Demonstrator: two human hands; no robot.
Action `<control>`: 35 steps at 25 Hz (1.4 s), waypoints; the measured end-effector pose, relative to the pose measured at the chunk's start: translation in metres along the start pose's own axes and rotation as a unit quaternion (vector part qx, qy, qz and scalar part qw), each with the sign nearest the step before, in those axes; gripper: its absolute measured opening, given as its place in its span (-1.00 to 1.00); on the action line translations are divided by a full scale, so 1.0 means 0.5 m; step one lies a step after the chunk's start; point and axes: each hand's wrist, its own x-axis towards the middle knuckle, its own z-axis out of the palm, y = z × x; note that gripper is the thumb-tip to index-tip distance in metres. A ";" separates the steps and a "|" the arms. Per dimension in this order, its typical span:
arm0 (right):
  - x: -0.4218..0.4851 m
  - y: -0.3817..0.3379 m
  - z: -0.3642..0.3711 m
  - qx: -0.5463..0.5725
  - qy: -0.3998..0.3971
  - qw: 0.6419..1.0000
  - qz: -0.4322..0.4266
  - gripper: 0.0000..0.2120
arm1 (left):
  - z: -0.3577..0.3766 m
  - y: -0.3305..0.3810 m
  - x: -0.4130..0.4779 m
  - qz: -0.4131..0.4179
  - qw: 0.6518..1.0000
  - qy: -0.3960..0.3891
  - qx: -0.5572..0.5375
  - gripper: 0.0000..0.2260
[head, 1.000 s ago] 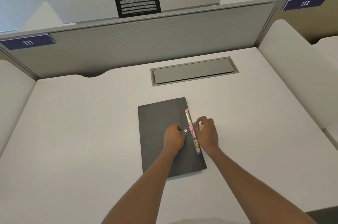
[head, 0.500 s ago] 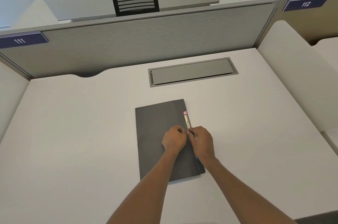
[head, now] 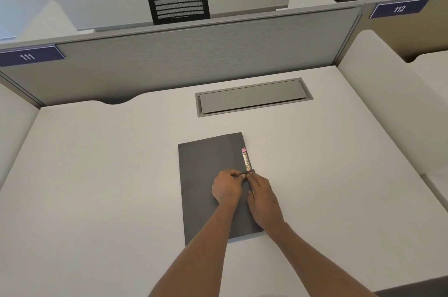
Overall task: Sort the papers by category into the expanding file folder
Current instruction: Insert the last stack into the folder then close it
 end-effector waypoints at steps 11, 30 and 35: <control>0.009 -0.010 -0.002 -0.016 -0.030 0.999 -0.005 -0.48 | 0.013 0.002 0.000 0.006 1.000 0.017 0.006 -0.90; 0.013 -0.014 -0.016 -0.012 -0.049 0.999 0.012 -0.47 | 0.012 0.016 0.044 -0.056 0.998 -0.017 0.032 -0.72; 0.012 -0.016 -0.019 -0.021 -0.052 0.998 0.004 -0.47 | 0.011 0.012 0.052 -0.045 0.998 -0.033 0.041 -0.74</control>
